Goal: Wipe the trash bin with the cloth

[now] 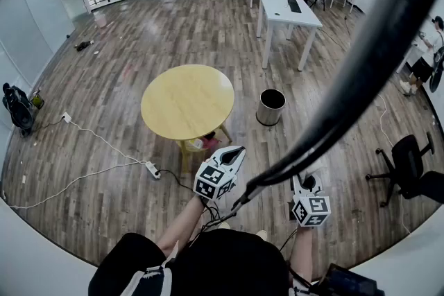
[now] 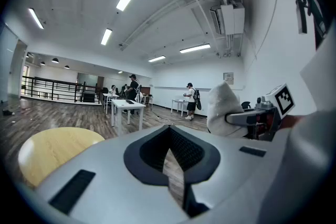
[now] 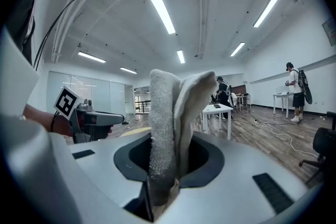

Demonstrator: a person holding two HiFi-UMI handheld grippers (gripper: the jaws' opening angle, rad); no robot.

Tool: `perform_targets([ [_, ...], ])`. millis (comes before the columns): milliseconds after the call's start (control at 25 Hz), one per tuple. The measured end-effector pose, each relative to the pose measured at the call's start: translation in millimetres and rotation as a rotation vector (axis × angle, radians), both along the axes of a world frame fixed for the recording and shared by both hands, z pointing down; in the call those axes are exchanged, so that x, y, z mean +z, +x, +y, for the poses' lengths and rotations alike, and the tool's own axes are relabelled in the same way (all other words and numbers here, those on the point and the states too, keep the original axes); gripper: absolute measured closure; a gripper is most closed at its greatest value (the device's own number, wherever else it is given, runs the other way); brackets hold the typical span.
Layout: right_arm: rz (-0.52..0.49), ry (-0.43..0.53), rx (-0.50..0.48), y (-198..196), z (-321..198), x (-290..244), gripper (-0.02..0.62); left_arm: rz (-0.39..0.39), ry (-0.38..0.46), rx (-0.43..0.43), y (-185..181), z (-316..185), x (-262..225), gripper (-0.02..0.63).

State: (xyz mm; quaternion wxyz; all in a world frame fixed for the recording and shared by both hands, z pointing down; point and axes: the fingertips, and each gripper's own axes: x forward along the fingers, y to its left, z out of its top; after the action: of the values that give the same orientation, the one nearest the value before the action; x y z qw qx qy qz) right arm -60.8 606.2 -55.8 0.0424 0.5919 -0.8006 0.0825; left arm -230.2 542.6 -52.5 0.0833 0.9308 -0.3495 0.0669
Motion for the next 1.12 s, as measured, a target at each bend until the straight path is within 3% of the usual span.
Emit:
perform_targets([
  [280, -0.005, 0.000, 0.019, -31, -8, 8, 0.500, -0.001, 0.000, 0.028, -26, -13, 8, 0.609],
  [600, -0.019, -0.016, 0.033, -22, -38, 16, 0.500, -0.002, -0.013, 0.050, -15, -45, 16, 0.609],
  [1120, -0.027, -0.047, -0.006, 48, -160, 38, 0.500, -0.021, -0.051, 0.013, 55, -162, 38, 0.609],
])
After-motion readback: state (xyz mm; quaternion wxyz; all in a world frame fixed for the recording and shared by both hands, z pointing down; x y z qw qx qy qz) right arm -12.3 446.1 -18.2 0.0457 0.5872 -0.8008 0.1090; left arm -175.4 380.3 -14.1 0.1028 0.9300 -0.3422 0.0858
